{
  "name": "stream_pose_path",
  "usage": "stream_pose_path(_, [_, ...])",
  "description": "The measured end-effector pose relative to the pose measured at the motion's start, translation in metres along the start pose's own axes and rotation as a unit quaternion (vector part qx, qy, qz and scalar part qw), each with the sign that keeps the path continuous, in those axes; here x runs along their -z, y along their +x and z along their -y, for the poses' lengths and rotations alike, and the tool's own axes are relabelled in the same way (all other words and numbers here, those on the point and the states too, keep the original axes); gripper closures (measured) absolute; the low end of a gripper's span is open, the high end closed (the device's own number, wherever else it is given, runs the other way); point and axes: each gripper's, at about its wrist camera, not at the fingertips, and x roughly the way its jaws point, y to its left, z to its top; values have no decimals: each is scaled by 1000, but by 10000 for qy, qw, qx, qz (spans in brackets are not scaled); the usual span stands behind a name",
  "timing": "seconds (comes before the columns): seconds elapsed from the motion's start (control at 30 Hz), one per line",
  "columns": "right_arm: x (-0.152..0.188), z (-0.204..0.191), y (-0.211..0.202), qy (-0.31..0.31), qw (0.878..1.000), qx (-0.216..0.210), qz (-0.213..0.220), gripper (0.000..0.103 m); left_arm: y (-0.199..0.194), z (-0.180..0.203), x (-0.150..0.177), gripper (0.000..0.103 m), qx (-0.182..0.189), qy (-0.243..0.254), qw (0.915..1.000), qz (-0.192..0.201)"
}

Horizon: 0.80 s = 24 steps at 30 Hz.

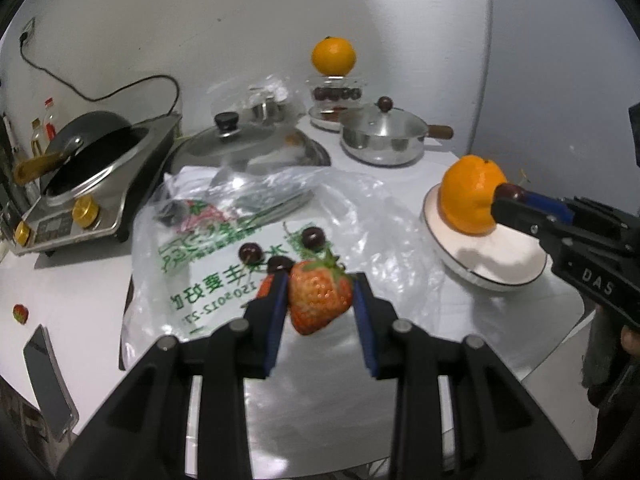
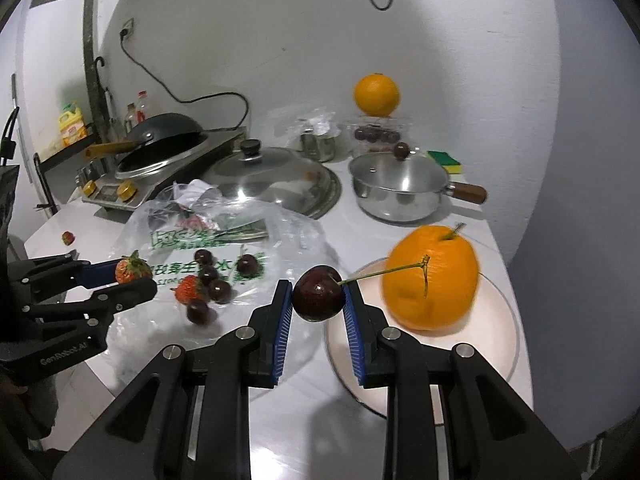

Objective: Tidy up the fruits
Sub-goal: 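Carry the strawberry in the left gripper and cherry in the right gripper over the white plate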

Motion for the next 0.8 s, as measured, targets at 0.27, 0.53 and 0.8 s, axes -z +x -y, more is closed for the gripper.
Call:
stream_pose_path(0.27, [9, 32, -10, 210, 9995, 214, 26, 75, 3, 25, -10, 70, 142, 163, 9998, 31])
stream_pose_path(0.53, [16, 59, -12, 342, 9989, 317, -26, 75, 13, 45, -15, 70, 217, 248, 9994, -42])
stream_pose_path(0.8, [23, 81, -11, 437, 9985, 333, -77, 75, 26, 67, -19, 70, 280, 366, 9988, -144])
